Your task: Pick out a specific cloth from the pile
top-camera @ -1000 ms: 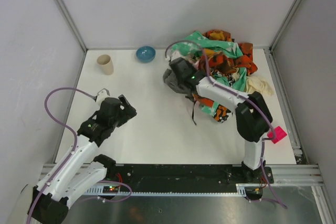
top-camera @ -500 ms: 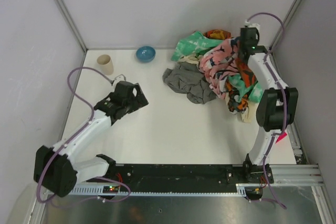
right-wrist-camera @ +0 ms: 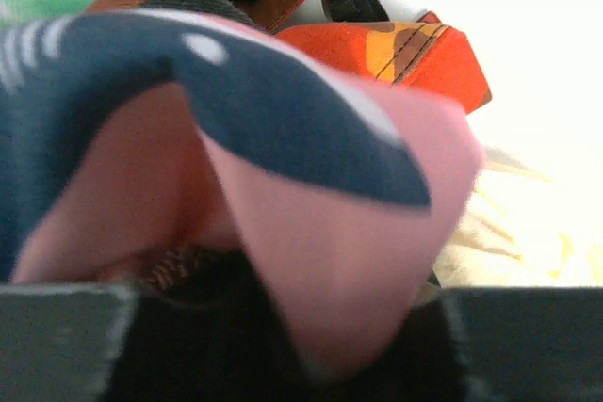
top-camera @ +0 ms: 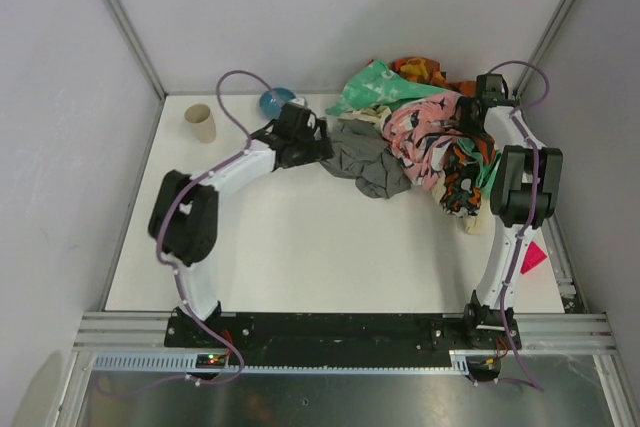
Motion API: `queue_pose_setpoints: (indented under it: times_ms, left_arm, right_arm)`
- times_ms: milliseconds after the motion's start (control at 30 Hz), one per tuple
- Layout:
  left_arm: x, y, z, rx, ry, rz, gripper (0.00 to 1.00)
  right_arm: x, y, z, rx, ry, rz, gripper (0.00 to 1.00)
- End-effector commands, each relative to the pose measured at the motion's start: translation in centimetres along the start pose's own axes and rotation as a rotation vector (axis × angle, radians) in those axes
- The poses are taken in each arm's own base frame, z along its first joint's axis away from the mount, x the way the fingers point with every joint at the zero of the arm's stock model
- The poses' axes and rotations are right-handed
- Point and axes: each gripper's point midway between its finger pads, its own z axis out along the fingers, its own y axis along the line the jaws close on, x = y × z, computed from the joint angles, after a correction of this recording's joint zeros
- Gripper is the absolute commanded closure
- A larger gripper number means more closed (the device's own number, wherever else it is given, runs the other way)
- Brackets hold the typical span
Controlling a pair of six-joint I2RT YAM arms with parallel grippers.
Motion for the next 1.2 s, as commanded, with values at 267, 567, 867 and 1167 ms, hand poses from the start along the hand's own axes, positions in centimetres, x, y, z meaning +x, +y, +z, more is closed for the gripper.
queue_pose_setpoints:
  times_ms: [267,567,867,1167]
  left_arm:
    - [0.3,-7.5,8.0,0.089,0.028,0.187,0.00]
    - [2.1,-8.6,11.8,0.029,0.058,0.271,0.04]
    - [-1.2,-8.7,4.1,-0.021,-0.001,0.313,0.98]
    - [-6.6,-7.7,-14.7,0.026,-0.300,0.252,0.99]
  right_arm:
    - [0.0,0.8,-3.6,-0.024,0.005,0.045,0.01]
    - [-4.4,1.3,-12.1,-0.038,-0.180,0.072,0.01]
    - [-6.9,0.5,-24.1,-0.081,-0.435,0.129,0.01]
    - [0.0,4.2,-29.3,-0.203,-0.473,0.070,0.01]
